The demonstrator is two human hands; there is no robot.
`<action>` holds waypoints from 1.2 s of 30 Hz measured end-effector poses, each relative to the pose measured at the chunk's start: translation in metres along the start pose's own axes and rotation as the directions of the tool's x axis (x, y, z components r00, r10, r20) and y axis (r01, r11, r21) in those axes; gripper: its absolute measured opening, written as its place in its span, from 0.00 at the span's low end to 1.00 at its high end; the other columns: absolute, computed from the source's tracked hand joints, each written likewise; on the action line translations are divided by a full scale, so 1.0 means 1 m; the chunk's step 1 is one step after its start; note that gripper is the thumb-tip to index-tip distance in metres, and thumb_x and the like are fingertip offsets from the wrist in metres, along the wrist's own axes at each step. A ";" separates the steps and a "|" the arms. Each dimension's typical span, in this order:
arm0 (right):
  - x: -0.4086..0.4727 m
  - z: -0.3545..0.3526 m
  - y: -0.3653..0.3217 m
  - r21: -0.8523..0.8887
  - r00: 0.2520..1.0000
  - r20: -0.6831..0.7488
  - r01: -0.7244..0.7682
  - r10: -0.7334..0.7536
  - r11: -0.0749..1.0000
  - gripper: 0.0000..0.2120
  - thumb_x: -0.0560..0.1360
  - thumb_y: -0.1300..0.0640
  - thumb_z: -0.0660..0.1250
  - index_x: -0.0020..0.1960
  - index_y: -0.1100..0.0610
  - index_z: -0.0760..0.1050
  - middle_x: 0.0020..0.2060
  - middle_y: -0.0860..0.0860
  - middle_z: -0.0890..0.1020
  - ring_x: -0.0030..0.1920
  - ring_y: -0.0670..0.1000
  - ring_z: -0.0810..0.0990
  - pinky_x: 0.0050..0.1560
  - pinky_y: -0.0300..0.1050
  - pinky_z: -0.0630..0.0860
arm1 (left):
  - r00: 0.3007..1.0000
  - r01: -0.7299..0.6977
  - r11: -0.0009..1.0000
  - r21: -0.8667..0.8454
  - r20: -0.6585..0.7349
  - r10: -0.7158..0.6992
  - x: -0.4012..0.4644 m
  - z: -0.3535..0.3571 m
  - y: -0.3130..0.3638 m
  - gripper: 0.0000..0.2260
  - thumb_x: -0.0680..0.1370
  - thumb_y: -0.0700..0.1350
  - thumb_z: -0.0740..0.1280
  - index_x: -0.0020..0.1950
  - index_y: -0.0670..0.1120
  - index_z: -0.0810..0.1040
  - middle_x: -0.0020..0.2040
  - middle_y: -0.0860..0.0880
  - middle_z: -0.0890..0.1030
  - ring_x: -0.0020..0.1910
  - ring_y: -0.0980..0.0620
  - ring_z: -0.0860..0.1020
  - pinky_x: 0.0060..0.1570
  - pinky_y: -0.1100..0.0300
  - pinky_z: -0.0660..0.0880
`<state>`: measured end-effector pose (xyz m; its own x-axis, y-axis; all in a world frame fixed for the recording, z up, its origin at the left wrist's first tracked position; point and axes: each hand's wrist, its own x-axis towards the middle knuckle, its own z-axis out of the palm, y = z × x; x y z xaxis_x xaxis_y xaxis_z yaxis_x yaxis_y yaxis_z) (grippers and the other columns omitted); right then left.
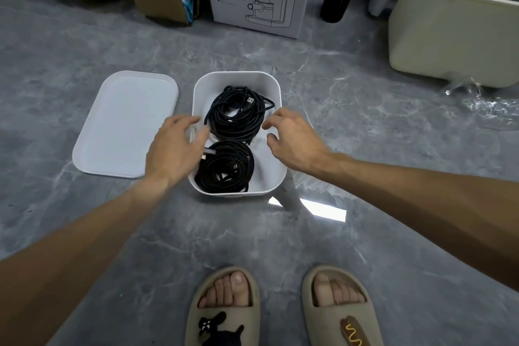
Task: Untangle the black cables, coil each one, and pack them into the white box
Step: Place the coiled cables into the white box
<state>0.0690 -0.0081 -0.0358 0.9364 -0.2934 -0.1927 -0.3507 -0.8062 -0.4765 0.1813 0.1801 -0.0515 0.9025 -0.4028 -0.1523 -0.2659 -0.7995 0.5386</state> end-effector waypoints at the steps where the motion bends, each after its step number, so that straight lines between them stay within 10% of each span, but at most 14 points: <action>1: 0.000 0.000 0.001 -0.006 1.000 0.008 0.002 -0.002 1.000 0.16 0.80 0.63 0.59 0.66 0.60 0.75 0.66 0.55 0.73 0.69 0.55 0.67 0.64 0.39 0.60 | 1.000 0.030 0.999 -0.014 -0.001 -0.030 0.004 -0.002 -0.005 0.17 0.81 0.55 0.60 0.67 0.52 0.77 0.69 0.49 0.74 0.66 0.47 0.73 0.65 0.51 0.68; 17: 0.015 0.028 -0.024 -0.150 0.996 0.050 0.079 -0.072 0.985 0.25 0.79 0.59 0.59 0.75 0.56 0.64 0.68 0.54 0.70 0.67 0.56 0.68 0.67 0.49 0.63 | 0.965 0.242 0.947 0.213 0.050 -0.258 0.059 -0.004 -0.057 0.21 0.81 0.46 0.62 0.74 0.43 0.69 0.72 0.42 0.71 0.71 0.39 0.69 0.66 0.47 0.68; 36: 0.024 0.033 -0.018 -0.230 0.996 0.086 0.022 -0.002 0.973 0.23 0.78 0.57 0.59 0.73 0.57 0.67 0.67 0.54 0.70 0.66 0.57 0.67 0.67 0.48 0.62 | 0.981 0.174 0.967 0.188 0.058 -0.188 0.048 -0.001 -0.055 0.07 0.77 0.45 0.66 0.44 0.41 0.77 0.42 0.42 0.79 0.42 0.41 0.74 0.44 0.53 0.70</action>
<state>0.0976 0.0166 -0.0601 0.9323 -0.2463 -0.2649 -0.3171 -0.9089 -0.2709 0.2398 0.2053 -0.0883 0.9153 -0.2707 -0.2981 -0.1637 -0.9266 0.3386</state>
